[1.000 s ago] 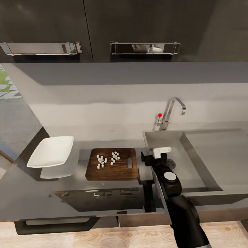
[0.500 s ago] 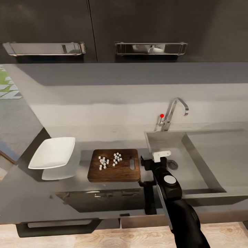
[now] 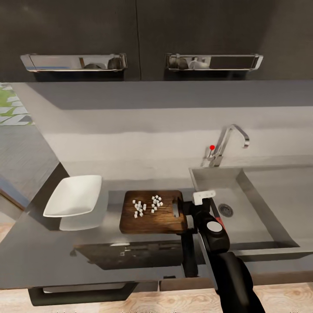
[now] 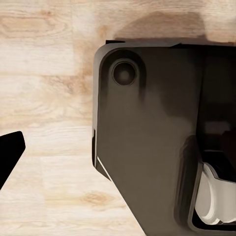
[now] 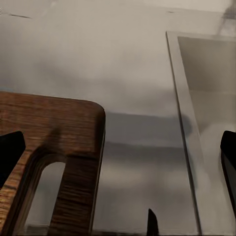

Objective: In the kitchen, take the Vidalia onion out of the sink, dice it on the chopping board with the paring knife, put the diced onion into the bowl on the countertop, then place both the paring knife and the chopping board into the sink.

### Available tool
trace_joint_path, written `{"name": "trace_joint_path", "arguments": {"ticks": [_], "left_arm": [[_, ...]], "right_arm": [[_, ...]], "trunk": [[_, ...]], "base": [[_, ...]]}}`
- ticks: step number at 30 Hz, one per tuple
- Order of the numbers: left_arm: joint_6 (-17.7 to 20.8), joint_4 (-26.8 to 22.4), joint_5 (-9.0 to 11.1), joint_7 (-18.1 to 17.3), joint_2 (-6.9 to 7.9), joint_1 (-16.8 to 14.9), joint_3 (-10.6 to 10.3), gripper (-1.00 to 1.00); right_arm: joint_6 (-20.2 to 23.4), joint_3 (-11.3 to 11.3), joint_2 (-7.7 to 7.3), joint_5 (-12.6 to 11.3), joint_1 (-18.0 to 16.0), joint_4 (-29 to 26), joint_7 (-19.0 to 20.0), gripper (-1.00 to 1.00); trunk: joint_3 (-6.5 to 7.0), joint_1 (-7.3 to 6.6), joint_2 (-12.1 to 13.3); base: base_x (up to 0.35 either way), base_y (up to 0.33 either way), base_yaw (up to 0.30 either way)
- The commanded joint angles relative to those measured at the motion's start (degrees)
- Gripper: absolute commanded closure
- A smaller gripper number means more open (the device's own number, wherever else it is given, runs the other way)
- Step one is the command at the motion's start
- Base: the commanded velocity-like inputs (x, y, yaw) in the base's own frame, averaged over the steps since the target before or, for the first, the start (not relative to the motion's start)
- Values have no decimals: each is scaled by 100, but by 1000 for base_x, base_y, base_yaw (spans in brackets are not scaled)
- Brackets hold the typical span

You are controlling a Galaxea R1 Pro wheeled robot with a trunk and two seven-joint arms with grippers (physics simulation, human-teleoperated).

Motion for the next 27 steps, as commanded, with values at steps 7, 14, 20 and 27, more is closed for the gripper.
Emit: {"name": "trace_joint_path", "arguments": {"ticks": [7,14,20,27], "left_arm": [[-19,5,59,-16,2,-4,-43,-100],[-19,5,59,-15,4,-4,-43,-100],[-19,5,59,-16,4,-4,-43,-100],[-19,5,59,-16,2,-4,-43,-100]], "right_arm": [[152,8,0,24,-4,-3,-15,-100],[200,8,0,21,-1,6,-16,-100],[203,8,0,20,-4,8,-16,-100],[203,8,0,20,-1,15,-14,-100]], "trunk": [[-14,2,-10],[-59,2,-10],[-105,2,-10],[-164,2,-10]], "base": [[-87,0,0],[-4,0,0],[0,0,0],[0,20,0]]}}
